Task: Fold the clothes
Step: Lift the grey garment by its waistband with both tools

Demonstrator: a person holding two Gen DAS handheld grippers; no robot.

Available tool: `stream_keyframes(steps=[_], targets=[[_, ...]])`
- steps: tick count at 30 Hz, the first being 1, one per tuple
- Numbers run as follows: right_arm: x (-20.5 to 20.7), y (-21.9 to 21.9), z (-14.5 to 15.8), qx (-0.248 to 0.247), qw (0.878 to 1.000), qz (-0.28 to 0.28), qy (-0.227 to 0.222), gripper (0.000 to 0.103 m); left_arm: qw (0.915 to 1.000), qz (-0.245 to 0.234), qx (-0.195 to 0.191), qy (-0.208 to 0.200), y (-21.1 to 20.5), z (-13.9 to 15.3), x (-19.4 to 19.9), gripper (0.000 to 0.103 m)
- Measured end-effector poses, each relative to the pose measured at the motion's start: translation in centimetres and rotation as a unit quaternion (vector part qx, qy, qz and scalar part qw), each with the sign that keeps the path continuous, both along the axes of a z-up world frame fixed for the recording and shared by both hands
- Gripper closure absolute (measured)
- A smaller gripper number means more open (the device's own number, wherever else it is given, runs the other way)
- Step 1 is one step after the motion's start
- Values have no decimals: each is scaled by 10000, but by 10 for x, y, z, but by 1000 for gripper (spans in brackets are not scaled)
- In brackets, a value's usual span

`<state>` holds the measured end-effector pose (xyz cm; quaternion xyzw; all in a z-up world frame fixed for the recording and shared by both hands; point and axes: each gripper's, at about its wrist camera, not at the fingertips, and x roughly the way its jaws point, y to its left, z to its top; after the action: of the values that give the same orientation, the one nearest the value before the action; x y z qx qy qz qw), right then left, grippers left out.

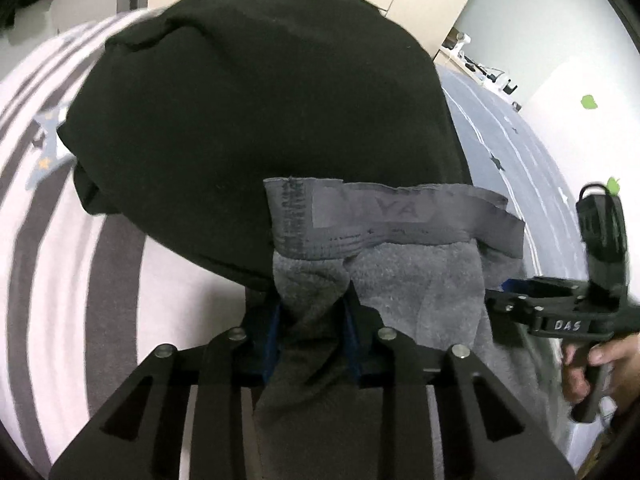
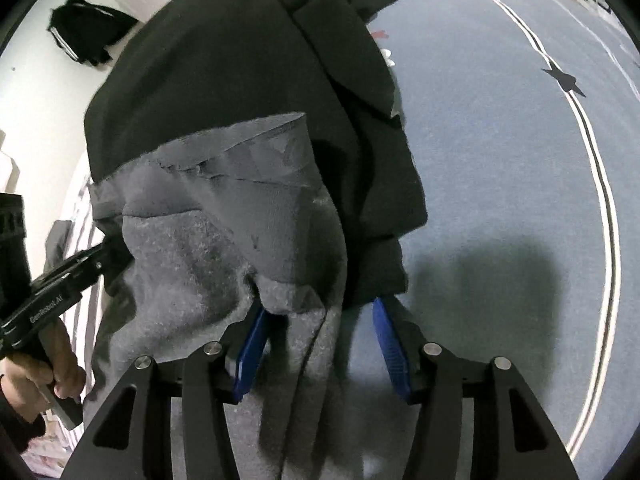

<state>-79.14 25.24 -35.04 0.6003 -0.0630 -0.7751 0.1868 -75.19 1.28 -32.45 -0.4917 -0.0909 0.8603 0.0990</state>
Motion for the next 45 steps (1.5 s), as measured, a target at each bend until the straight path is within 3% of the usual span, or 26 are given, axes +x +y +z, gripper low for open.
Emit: stream_keyframes(steps=[4,12,15,16,17,24,26,27,29,32,37,39,42,45], targets=[[11,3,-2,-61,9999,-40,-153,55,9999,31,115,-122,2,-4,5,79],[0,-17,-7,-337,9993,-56,118,56,9967,346,620,-400,-3,-18,-2,65],[-2,-27,-7,-420,9990,25,136,70,9956,338,743,-457,-6,-20,1,63],[-2,-30,-6,-432,9989,64,146,82,9958,317,726,-461,-4,-20,1,61],[0,-31,-6,-424,9988,98,208,87,9960,297,709,-464,-3,-21,1,60],[2,-41,-9,-422,9984,25,377,91,9978,130,500,-410,8,-22,-2,53],[4,-44,-9,-413,9982,-16,426,92,9989,20,345,-311,14,-21,-4,61],[5,-44,-10,-450,9980,-71,438,92,9990,-34,355,-252,16,-18,-3,80],[8,-44,-7,-458,9976,-126,509,93,9989,-143,418,-130,18,-10,-1,89],[18,-47,7,-350,9958,-185,821,94,9993,-234,184,223,25,7,12,91],[46,-43,47,-381,9897,-354,1330,94,9967,-125,293,742,24,46,34,92],[60,-48,71,-350,9854,-360,1625,94,9946,-103,299,991,31,66,38,92],[82,-52,112,-347,9762,-395,2105,94,9897,-21,403,1373,-10,95,81,92],[85,-56,155,-461,9653,-526,2515,94,9835,44,496,1739,-18,137,105,92]])
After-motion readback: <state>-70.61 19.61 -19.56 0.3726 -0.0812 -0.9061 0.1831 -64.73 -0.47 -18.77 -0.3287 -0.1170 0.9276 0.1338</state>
